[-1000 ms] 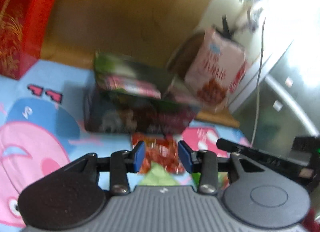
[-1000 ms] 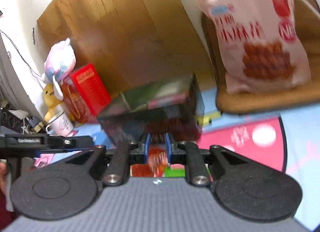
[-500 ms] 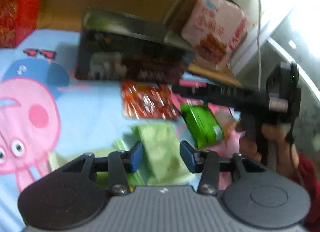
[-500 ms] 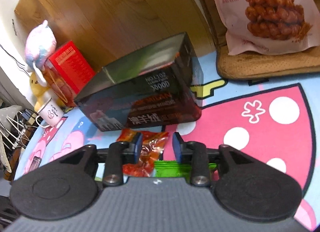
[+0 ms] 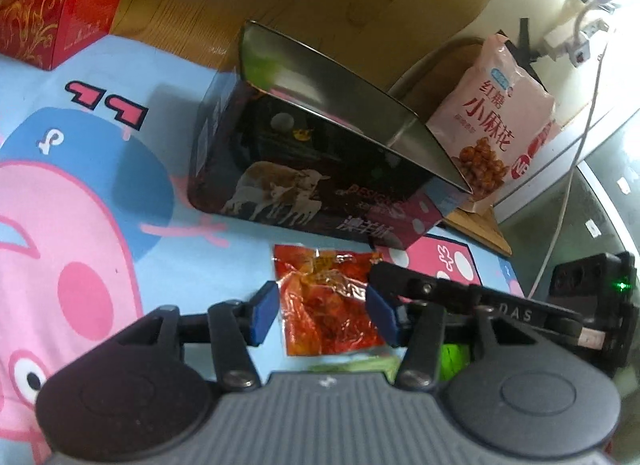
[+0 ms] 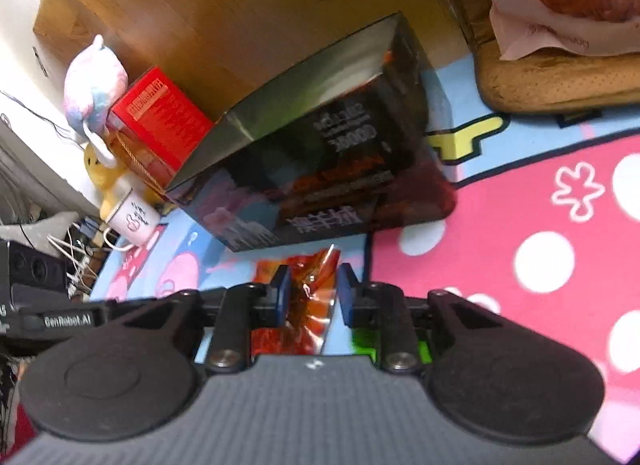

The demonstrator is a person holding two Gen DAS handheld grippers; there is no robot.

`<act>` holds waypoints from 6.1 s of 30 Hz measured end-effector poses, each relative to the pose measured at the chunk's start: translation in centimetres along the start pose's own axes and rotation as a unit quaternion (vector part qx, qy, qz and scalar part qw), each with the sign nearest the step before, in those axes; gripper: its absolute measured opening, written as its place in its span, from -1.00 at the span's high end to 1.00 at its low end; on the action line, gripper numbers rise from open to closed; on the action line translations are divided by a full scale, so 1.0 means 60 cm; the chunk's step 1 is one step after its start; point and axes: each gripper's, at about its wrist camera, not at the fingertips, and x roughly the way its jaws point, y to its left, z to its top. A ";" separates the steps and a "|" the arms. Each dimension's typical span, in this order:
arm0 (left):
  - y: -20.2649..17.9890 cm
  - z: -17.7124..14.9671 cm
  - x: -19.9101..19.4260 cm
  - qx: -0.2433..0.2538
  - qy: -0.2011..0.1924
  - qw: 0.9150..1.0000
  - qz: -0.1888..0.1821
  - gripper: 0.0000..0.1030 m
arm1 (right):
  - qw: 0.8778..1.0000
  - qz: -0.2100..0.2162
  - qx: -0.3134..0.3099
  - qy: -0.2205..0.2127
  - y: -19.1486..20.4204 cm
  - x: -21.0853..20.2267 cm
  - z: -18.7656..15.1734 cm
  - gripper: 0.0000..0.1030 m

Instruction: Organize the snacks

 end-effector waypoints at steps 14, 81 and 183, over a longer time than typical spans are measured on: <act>-0.004 0.024 -0.077 -0.042 -0.070 0.993 -0.081 0.00 | 0.989 0.108 0.014 -0.103 0.088 -0.092 0.046 0.77; -0.119 -0.091 -0.070 0.151 -0.022 0.987 -0.048 0.07 | 0.939 -0.077 -0.315 -0.112 0.161 -0.114 -0.193 0.36; -0.057 0.165 0.011 0.146 -0.059 0.983 0.096 -0.28 | 0.914 -0.143 -0.359 -0.126 0.209 0.023 0.003 0.41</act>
